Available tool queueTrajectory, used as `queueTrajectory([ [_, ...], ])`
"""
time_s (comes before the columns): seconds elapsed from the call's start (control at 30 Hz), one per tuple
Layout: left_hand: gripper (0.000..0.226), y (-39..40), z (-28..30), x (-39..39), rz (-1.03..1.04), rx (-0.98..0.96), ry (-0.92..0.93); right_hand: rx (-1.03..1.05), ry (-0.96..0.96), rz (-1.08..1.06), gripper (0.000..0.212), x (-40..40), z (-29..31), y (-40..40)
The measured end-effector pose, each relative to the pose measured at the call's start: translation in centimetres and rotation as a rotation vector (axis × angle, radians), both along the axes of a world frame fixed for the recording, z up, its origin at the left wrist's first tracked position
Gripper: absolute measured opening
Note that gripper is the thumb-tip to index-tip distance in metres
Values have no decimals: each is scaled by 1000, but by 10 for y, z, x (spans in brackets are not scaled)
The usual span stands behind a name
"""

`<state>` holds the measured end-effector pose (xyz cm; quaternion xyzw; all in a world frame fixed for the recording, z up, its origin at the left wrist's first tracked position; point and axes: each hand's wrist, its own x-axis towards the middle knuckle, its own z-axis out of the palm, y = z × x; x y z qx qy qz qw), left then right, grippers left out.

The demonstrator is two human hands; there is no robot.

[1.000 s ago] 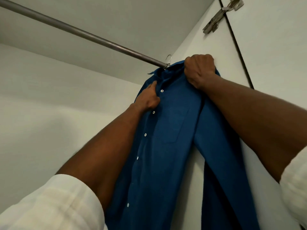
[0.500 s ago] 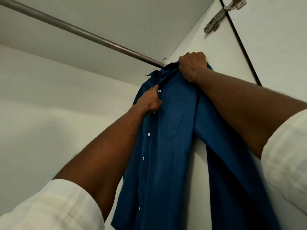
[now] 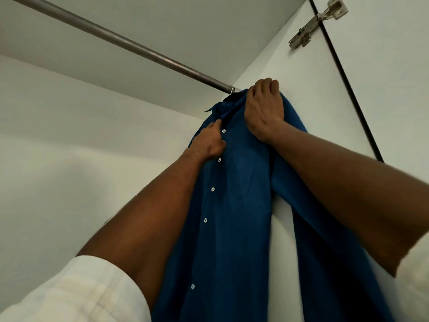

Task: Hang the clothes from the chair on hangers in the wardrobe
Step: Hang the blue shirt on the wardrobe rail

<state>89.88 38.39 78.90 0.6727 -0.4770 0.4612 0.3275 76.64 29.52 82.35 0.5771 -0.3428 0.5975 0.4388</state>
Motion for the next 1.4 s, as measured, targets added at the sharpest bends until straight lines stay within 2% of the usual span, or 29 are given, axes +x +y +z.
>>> queueTrajectory([
  [0.13, 54, 5, -19, -1, -43, -6, -14, 22, 35, 23, 57, 10, -37, 12],
  [0.27, 57, 8, -55, -1, -47, -22, -52, 111, 58, 210, 63, 14, -86, 23],
  [0.4, 45, 6, -100, 8, -98, -83, -59, 174, 12, 361, 64, 16, -142, 27],
  [0.53, 50, 3, -153, 16, -151, -17, 50, 228, -97, 458, 63, 18, -203, 26],
  [0.67, 54, 0, -214, 17, -208, 82, 195, 388, -178, 546, 76, 8, -259, 25],
  [0.83, 66, 1, -286, 3, -262, 229, 273, 552, -194, 593, 86, -16, -320, 30],
  [0.97, 76, 9, -332, -12, -190, 272, 356, 685, -147, 605, 79, -39, -358, 37],
  [1.07, 75, 21, -368, -33, -79, 274, 345, 693, -128, 619, 71, -58, -386, 47],
  [1.27, 47, 54, -458, -117, -213, 31, 540, 700, -39, 775, 53, -119, -475, 75],
  [1.4, 28, 82, -535, -198, -273, -6, 641, 752, 16, 785, 31, -183, -550, 105],
])
